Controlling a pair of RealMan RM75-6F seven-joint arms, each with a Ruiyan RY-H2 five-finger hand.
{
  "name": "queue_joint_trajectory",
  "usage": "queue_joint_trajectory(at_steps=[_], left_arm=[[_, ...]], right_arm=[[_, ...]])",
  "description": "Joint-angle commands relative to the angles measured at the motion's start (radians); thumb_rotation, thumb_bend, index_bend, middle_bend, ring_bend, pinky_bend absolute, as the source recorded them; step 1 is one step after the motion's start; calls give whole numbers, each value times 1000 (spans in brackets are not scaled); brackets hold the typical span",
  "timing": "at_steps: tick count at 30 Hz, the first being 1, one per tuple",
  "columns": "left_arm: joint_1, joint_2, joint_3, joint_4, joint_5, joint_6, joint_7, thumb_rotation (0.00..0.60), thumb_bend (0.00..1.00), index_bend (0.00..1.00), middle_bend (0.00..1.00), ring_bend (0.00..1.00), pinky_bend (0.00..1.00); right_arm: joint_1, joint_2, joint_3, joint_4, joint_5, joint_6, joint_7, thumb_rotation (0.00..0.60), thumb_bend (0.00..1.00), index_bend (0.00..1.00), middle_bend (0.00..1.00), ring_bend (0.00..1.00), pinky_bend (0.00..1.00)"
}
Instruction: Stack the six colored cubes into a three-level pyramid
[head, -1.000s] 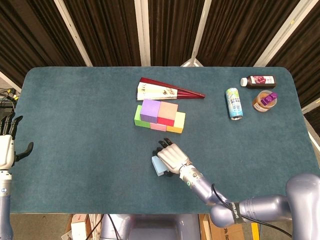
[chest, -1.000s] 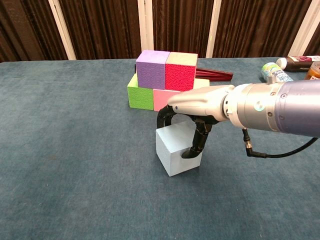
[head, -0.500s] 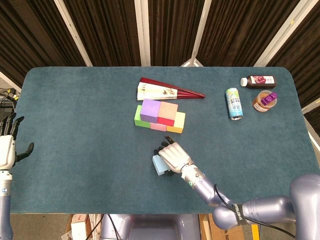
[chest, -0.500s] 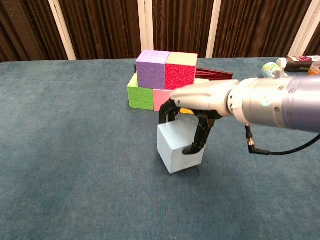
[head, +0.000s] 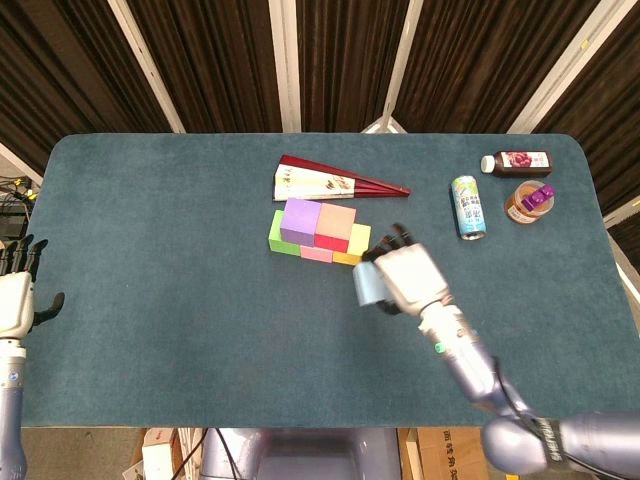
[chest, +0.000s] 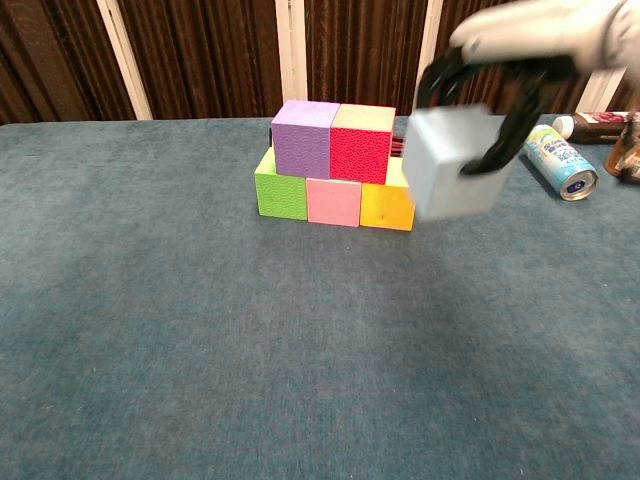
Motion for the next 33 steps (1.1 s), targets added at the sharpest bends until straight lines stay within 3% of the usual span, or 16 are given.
queue_joint_trajectory(at_steps=[1,5,9,14,17,20,26,33], left_arm=[[-9,2,2,-4,-26,-29,23,600,396,106,6,0,0],[-19,6,1,-15,-63,-60,56,600,395,104,6,0,0],[-24,3,-7,-13,-102,-70,83,600,396,103,6,0,0],[-28,1,-10,-15,-116,-66,100,600,396,103,6,0,0],[-30,-4,-9,-15,-122,-62,115,600,396,103,5,0,0],[-32,-7,-9,-12,-130,-60,126,600,395,103,5,0,0],[-36,-18,-11,-6,-146,-53,151,600,396,103,4,0,0],[-40,-37,-13,6,-149,-36,168,600,396,103,4,0,0]], right_arm=[[-9,152,58,-93,64,44,-5,600,280,444,391,194,0],[62,264,117,-127,212,1,-55,600,280,445,390,194,0],[212,307,174,-86,471,-79,-143,600,280,445,391,194,0],[462,230,195,81,899,-144,-297,600,279,445,391,194,0],[617,123,201,263,1184,-142,-423,600,280,444,391,194,0],[700,38,220,422,1359,-125,-524,600,280,445,391,194,0],[738,-72,288,645,1488,-107,-622,600,279,445,391,197,0],[719,-127,357,712,1465,-84,-613,600,279,445,391,201,0]])
